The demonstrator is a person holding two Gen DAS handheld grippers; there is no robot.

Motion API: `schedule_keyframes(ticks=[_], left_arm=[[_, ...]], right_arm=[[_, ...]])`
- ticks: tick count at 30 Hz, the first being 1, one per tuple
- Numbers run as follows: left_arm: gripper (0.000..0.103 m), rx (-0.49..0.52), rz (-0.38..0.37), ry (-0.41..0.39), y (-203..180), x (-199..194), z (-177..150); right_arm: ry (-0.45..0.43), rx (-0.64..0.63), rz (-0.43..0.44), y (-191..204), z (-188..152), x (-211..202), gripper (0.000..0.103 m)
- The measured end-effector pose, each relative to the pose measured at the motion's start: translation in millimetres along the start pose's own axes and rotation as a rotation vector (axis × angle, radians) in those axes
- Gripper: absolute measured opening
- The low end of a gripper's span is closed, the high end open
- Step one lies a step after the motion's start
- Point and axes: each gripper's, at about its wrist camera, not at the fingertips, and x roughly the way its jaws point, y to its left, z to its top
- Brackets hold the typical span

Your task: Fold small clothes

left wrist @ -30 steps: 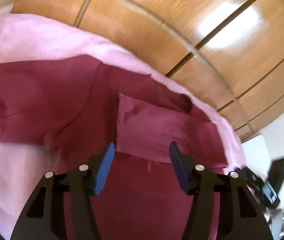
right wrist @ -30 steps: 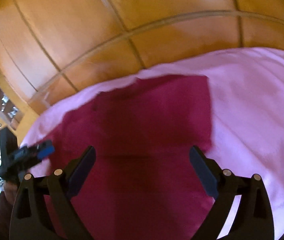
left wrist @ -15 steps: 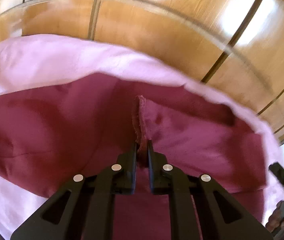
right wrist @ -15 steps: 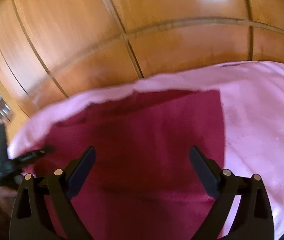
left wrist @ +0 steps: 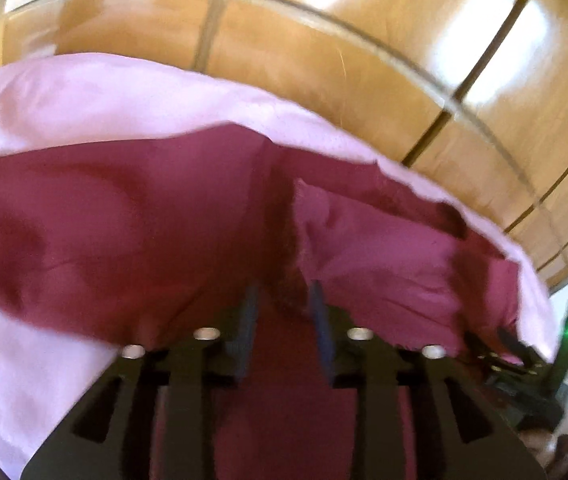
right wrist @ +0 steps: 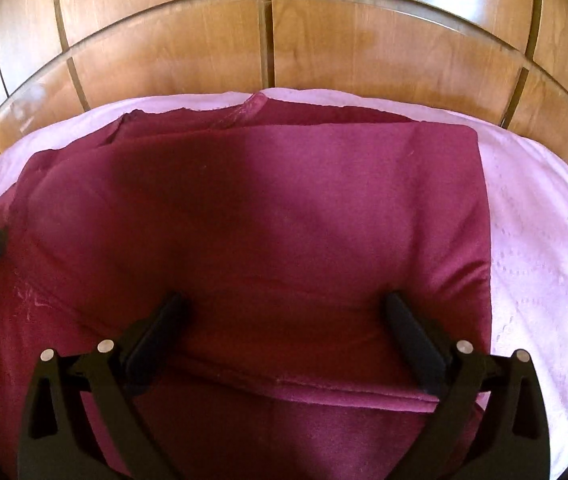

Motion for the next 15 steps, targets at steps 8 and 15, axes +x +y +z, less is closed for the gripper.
schedule_keyframes(ticks=[8, 15], left_arm=[[0.058, -0.299, 0.019, -0.156, 106.6, -84.6, -3.4], [0.059, -0.615, 0.078, -0.235, 234.3, -141.4, -4.4]], right_arm=[[-0.006, 0.003, 0.004, 0.1, -0.1, 0.1, 0.101], [-0.011, -0.004, -0.003, 1.7, -0.4, 0.2, 0.101]])
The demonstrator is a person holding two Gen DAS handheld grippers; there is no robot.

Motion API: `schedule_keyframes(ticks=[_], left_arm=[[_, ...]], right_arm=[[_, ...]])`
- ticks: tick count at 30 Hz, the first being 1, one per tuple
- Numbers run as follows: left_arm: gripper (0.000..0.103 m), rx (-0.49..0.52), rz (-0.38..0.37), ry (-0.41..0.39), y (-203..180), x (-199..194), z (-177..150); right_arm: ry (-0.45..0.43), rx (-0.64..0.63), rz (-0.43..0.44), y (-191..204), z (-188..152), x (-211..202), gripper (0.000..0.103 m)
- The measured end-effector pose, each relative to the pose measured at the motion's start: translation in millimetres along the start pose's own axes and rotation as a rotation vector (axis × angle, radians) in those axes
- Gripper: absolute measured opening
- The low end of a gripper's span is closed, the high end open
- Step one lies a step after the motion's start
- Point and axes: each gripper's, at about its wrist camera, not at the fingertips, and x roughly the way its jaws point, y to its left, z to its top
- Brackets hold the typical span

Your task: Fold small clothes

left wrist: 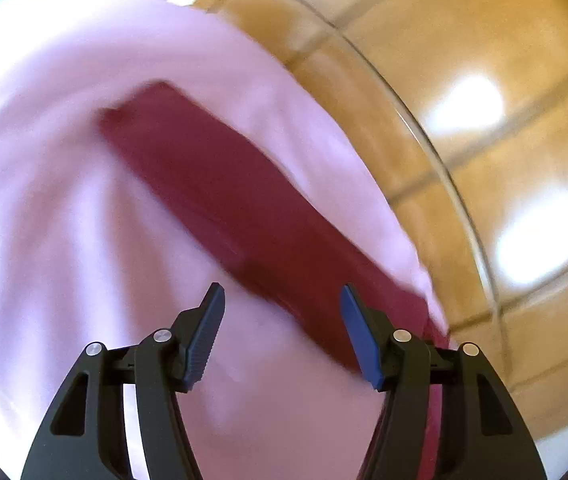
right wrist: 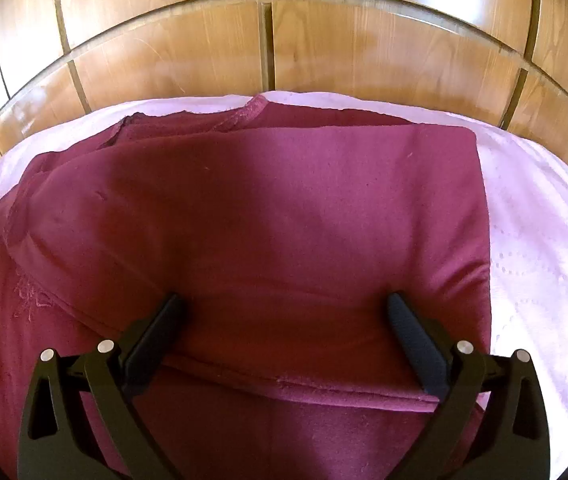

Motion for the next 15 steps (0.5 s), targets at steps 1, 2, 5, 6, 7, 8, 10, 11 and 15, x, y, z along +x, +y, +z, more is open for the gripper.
schedule_keyframes(ticks=[1, 2, 5, 6, 7, 8, 10, 11, 15], left_arm=[[0.059, -0.033, 0.005, -0.013, 9.9, -3.4, 8.8], [0.059, -0.060, 0.019, -0.024, 17.8, -5.3, 17.2], [0.059, -0.135, 0.043, -0.033, 37.2, -2.8, 40.5], [0.059, -0.161, 0.052, -0.026, 42.3, 3.2, 46.6], [0.058, -0.181, 0.063, -0.018, 46.2, 7.9, 50.3], [0.054, -0.201, 0.074, -0.010, 51.1, 14.3, 54.9], [0.046, -0.215, 0.087, -0.012, 55.0, 20.4, 60.2], [0.034, -0.214, 0.080, -0.014, 54.8, 21.8, 61.7], [0.008, -0.115, 0.135, -0.023, 42.9, 22.7, 70.7]], right_arm=[[0.000, -0.002, -0.001, 0.3, 0.4, 0.6, 0.101], [-0.002, -0.003, -0.003, 0.6, 0.2, 0.3, 0.101], [-0.003, -0.004, -0.005, 1.0, -0.1, 0.1, 0.101], [-0.003, -0.004, -0.005, 1.1, 0.0, 0.0, 0.101], [-0.003, -0.004, -0.005, 1.1, 0.1, 0.0, 0.101], [-0.003, -0.004, -0.006, 1.1, 0.2, 0.0, 0.101], [-0.003, -0.004, -0.006, 1.2, 0.2, 0.1, 0.101], [-0.003, -0.004, -0.006, 1.3, 0.2, 0.1, 0.101], [-0.003, -0.006, -0.007, 1.2, 0.8, 0.2, 0.101]])
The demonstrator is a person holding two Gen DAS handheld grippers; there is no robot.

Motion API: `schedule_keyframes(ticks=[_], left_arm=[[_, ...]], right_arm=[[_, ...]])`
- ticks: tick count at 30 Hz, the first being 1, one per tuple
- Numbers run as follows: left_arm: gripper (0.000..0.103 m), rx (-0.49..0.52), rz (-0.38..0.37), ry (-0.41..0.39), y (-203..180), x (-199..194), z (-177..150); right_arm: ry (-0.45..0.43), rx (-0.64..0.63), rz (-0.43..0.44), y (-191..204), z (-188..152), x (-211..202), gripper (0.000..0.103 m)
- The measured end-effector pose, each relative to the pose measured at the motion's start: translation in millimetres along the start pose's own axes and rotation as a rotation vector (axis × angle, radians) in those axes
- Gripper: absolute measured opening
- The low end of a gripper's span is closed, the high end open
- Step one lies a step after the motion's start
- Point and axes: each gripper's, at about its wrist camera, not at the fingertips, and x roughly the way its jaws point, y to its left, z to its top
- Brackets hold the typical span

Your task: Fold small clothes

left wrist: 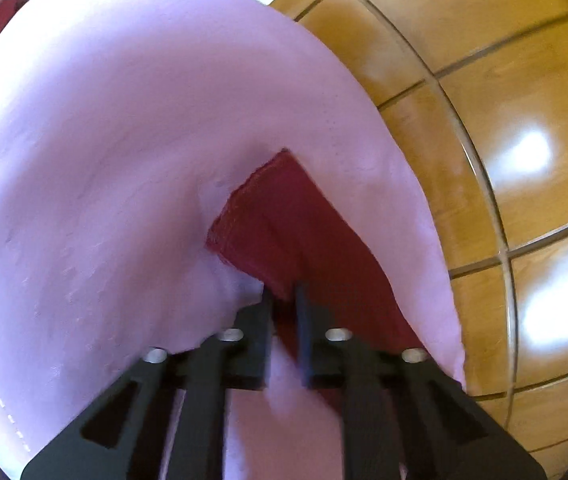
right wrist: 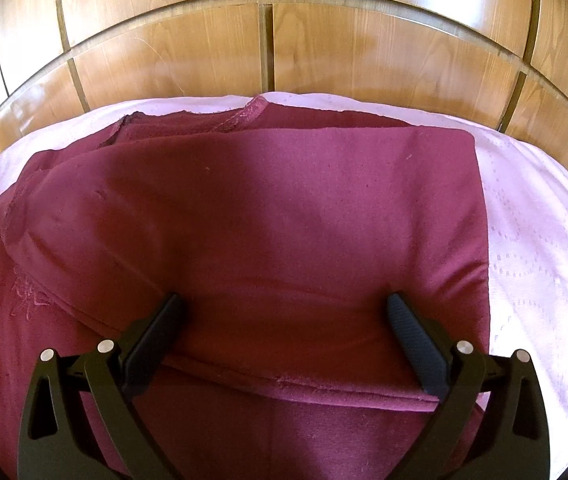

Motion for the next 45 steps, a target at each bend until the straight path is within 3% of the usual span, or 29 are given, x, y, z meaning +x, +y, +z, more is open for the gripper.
schedule_keyframes(ticks=[4, 9, 12, 15, 17, 20, 23, 25, 30, 33, 35, 38, 42, 43, 44, 45], left_arm=[[0.007, 0.186, -0.056, -0.039, -47.1, -20.7, -21.8], [0.007, 0.487, -0.230, -0.043, -141.1, -49.9, -95.7], [0.007, 0.637, -0.326, 0.019, -191.5, -48.7, -156.5], [0.007, 0.773, -0.357, 0.098, -227.5, -31.3, -219.7], [0.007, 0.821, -0.360, 0.167, -242.0, -13.7, -252.3], [0.008, 0.905, -0.304, 0.248, -251.1, 16.1, -294.6], [0.044, 0.923, -0.269, 0.299, -246.3, 26.6, -312.9], [0.057, 0.933, -0.252, 0.250, -234.1, 13.3, -317.6], [0.057, 0.962, -0.216, 0.167, -200.2, -12.8, -317.3], [0.057, 0.918, -0.202, 0.192, -180.8, -4.9, -316.3], [0.057, 0.881, -0.221, 0.208, -167.0, 3.0, -314.6], [0.062, 0.890, -0.234, 0.211, -165.9, 4.0, -316.8], [0.064, 0.887, -0.250, 0.218, -163.2, 7.1, -317.0], [0.064, 0.883, -0.254, 0.219, -163.1, 8.2, -316.8], [0.064, 0.880, -0.257, 0.219, -162.6, 7.2, -316.2], [0.064, 0.875, -0.264, 0.220, -160.7, 7.0, -315.4]], right_arm=[[0.000, -0.002, -0.002, -0.1, 0.2, 0.1, 0.101], [0.000, -0.002, -0.001, -0.8, 0.0, 0.1, 0.101], [-0.001, -0.002, 0.002, -1.2, 0.2, 0.4, 0.101], [-0.002, 0.000, 0.005, -1.5, 0.4, 0.5, 0.101], [-0.002, 0.002, 0.008, -1.9, 0.4, 0.6, 0.101], [-0.002, 0.006, 0.011, -2.4, 0.2, 0.6, 0.101], [-0.004, 0.013, 0.018, -3.7, -0.6, -0.2, 0.101], [-0.005, 0.017, 0.023, -4.3, -0.9, -0.3, 0.101], [0.011, 0.021, 0.019, -3.8, 1.6, -3.0, 0.101], [0.008, 0.070, 0.073, -2.1, 10.8, -15.9, 0.099], [-0.010, 0.149, 0.223, 5.9, 19.5, -31.6, 0.091], [0.005, 0.129, 0.403, 41.0, 31.2, -43.1, 0.084], [0.078, 0.059, 0.496, 93.7, 38.8, -31.9, 0.075], [0.128, 0.038, 0.482, 108.3, 38.5, -20.2, 0.064], [0.173, 0.023, 0.464, 118.9, 37.3, -9.2, 0.041], [0.193, 0.004, 0.422, 128.5, 37.5, -1.0, 0.028]])
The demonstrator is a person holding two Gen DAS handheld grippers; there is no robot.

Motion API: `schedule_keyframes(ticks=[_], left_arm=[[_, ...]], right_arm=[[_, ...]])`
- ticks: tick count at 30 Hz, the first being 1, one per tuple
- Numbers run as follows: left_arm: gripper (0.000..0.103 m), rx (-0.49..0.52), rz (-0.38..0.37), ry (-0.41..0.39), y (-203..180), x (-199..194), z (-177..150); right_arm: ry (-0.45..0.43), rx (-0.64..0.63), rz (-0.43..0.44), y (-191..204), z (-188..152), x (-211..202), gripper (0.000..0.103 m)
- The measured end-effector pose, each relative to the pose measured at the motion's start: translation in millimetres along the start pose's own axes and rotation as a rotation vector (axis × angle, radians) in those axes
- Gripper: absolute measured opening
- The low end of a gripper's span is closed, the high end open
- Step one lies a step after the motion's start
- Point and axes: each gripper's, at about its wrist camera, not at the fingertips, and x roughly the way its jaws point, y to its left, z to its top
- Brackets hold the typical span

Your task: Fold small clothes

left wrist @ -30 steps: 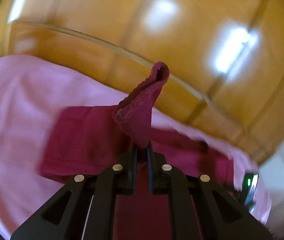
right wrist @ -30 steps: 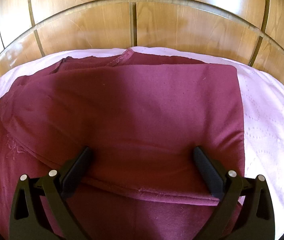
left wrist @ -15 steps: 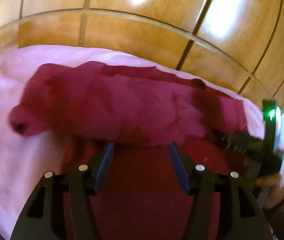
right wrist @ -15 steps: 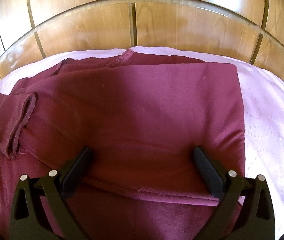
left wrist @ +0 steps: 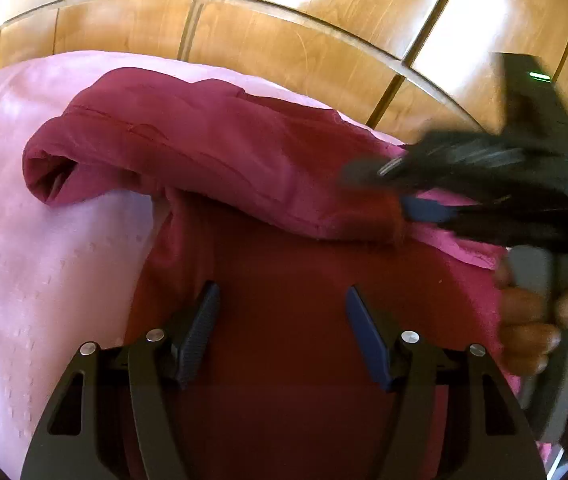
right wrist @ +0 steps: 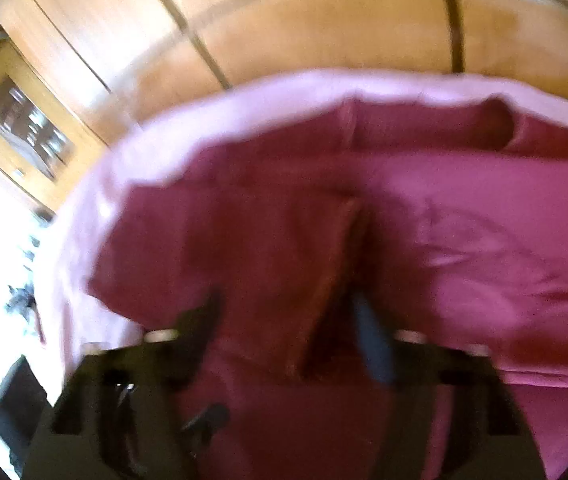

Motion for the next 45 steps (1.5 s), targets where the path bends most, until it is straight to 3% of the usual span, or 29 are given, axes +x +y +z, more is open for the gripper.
schedule_keyframes(ticks=[1, 3, 6, 9, 12, 16, 21, 22, 24, 25, 26, 29, 33, 36, 42, 45], left_arm=[[0.064, -0.003, -0.004, 0.000, 0.5, 0.3, 0.1], [0.064, -0.011, -0.016, -0.003, 2.6, -0.7, -0.1], [0.064, -0.015, -0.023, -0.003, 4.7, -3.0, -2.2], [0.064, -0.018, -0.028, -0.004, 5.0, -4.7, -2.9], [0.064, -0.017, -0.027, -0.002, 2.1, 0.2, 0.6], [0.065, -0.016, -0.027, 0.000, 3.8, 1.1, 1.5], [0.066, -0.007, -0.022, 0.005, 1.0, 3.2, 2.3], [0.066, -0.005, -0.019, 0.006, 0.6, 3.7, 2.9], [0.066, -0.001, -0.012, 0.010, -1.0, 4.4, 3.0], [0.066, -0.002, -0.010, 0.018, -1.2, 4.0, 4.8], [0.066, -0.003, -0.002, 0.035, -2.6, 1.9, 8.1], [0.066, -0.007, -0.002, 0.019, -9.9, -17.9, 21.5], [0.066, 0.033, -0.046, -0.106, -28.7, -44.1, 55.7], [0.066, 0.067, 0.008, -0.129, -41.4, -31.0, 86.7], [0.066, 0.069, 0.069, -0.059, -38.6, 30.0, 123.4], [0.066, 0.050, 0.130, -0.001, -24.5, 63.3, 124.7]], right_arm=[[-0.016, -0.012, -0.027, 4.7, 2.7, 0.1, 0.006], [-0.049, -0.009, 0.020, 10.1, 7.6, -15.5, 0.006], [-0.178, -0.060, 0.016, 13.4, 17.7, -65.9, 0.006], [-0.270, -0.026, 0.034, -6.5, 29.6, -113.8, 0.006], [-0.322, 0.017, -0.003, -36.5, 30.0, -144.5, 0.006], [-0.308, 0.121, -0.107, -94.1, 20.7, -149.7, 0.006], [-0.204, 0.278, -0.244, -174.2, -1.8, -122.3, 0.006], [-0.192, 0.288, -0.258, -180.0, -4.5, -118.0, 0.008], [-0.170, 0.309, -0.277, -188.9, -11.8, -112.5, 0.029], [-0.179, 0.321, -0.276, -188.7, -13.2, -114.3, 0.049], [-0.203, 0.328, -0.256, -186.9, -14.6, -120.8, 0.061], [-0.267, 0.262, -0.282, -166.1, -11.1, -142.0, 0.078], [-0.321, 0.152, -0.243, -128.8, -5.2, -149.8, 0.087], [-0.285, 0.090, -0.252, -110.9, 0.1, -130.9, 0.089], [-0.181, 0.093, -0.299, -132.4, -7.2, -79.2, 0.090], [-0.213, 0.004, -0.332, -132.7, -27.2, -66.3, 0.094]])
